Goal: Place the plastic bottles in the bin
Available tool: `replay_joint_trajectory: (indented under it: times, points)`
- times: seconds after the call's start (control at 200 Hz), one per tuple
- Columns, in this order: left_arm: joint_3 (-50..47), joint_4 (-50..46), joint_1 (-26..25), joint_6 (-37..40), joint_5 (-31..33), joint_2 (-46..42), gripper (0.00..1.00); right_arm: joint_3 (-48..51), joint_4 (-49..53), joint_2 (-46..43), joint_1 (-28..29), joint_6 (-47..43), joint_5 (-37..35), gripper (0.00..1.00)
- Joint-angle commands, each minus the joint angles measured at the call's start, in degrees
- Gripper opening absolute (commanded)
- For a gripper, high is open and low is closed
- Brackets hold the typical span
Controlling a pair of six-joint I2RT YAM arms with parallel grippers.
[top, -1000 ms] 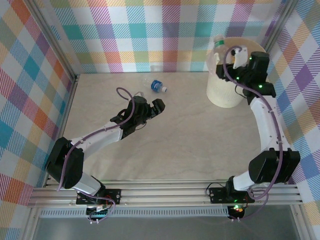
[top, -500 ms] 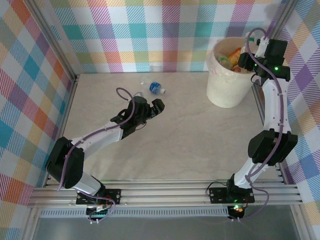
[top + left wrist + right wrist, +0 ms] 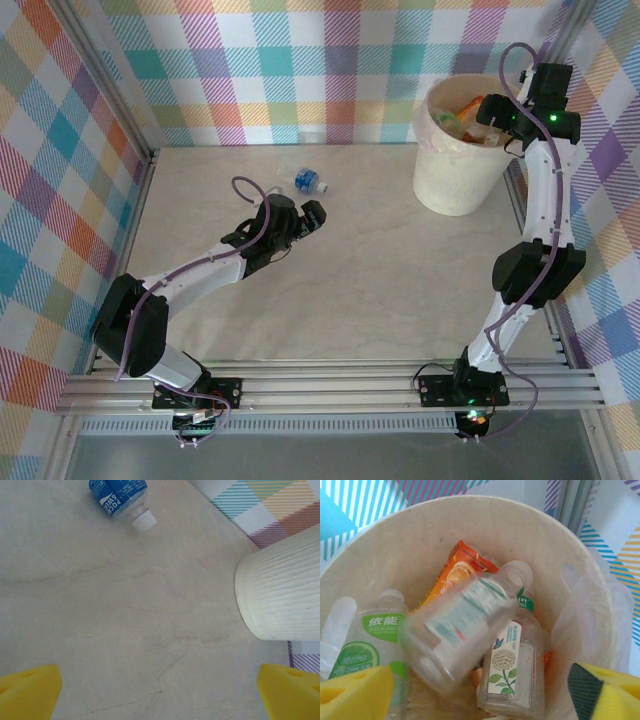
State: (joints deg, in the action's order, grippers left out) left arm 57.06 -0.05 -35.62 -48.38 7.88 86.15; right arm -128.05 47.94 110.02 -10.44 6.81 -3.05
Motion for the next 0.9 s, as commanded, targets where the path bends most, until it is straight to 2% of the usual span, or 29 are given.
replay_joint_trajectory:
  times: [0.0,0.315,0.575,0.735,0.82,0.9]
  points:
    - [1.29,-1.13,-0.77,0.53,1.4,-0.44,1.0,1.33,-0.21,-3.5,0.23,0.68,-1.09,0.99]
    - [2.79,-2.14,-0.76,0.47,1.75,0.7,1.0,15.38,-9.79,-14.25,2.27,0.49,1.41,1.0]
    - [3.41,-3.1,-0.76,0.07,2.75,1.48,1.0,30.4,-20.87,-24.1,5.61,2.38,16.27,1.0]
    - [4.56,-4.41,-0.69,-0.12,4.15,2.5,1.0,40.99,-26.84,-30.59,11.58,4.28,23.13,1.0]
    - [5.74,-6.31,-0.51,-0.15,6.11,3.3,1.0,46.28,-29.59,-33.27,15.95,2.75,21.88,1.0]
    - [7.19,-8.11,0.08,-0.9,8.5,4.26,1.0,50.64,-33.08,-34.72,18.34,5.59,22.56,1.0]
